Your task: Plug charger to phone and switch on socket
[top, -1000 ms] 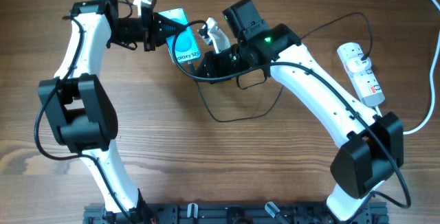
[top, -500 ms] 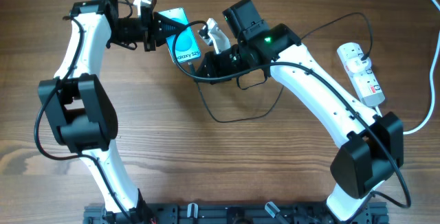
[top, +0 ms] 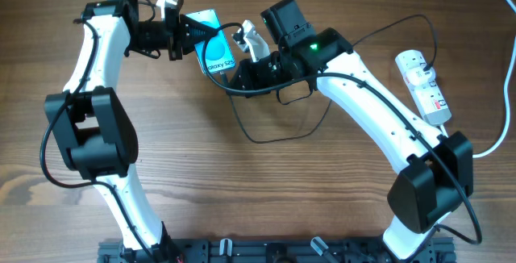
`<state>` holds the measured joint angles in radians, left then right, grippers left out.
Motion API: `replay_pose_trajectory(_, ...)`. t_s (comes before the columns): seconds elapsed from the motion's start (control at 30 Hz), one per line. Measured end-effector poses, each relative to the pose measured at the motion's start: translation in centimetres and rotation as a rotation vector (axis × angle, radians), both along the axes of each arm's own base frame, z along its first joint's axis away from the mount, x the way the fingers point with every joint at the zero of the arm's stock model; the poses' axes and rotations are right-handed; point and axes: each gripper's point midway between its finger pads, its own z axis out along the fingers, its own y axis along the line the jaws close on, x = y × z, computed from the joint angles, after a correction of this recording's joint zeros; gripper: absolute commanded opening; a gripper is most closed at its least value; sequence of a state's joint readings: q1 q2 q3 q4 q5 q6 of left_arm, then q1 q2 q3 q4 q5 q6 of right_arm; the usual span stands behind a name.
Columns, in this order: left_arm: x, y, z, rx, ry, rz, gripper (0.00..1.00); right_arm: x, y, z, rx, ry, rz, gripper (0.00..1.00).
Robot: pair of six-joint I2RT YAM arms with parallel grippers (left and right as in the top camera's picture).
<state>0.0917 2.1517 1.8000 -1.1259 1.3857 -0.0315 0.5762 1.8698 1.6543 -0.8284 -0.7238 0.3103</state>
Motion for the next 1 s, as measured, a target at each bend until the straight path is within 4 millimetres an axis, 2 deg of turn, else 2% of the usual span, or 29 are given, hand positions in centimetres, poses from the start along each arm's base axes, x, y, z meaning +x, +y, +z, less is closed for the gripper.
replay_pose_trajectory(0.27, 0.16, -0.13, 0.91, -0.050, -0.029, -0.006, 0.04, 0.00, 0.00, 0.00, 0.000, 0.000, 0.000, 0.04)
replay_pose_trajectory(1.0, 0.19, -0.12, 0.90, -0.045, -0.062, -0.010, 0.04, 0.00, 0.00, 0.00, 0.000, 0.002, -0.002, 0.04)
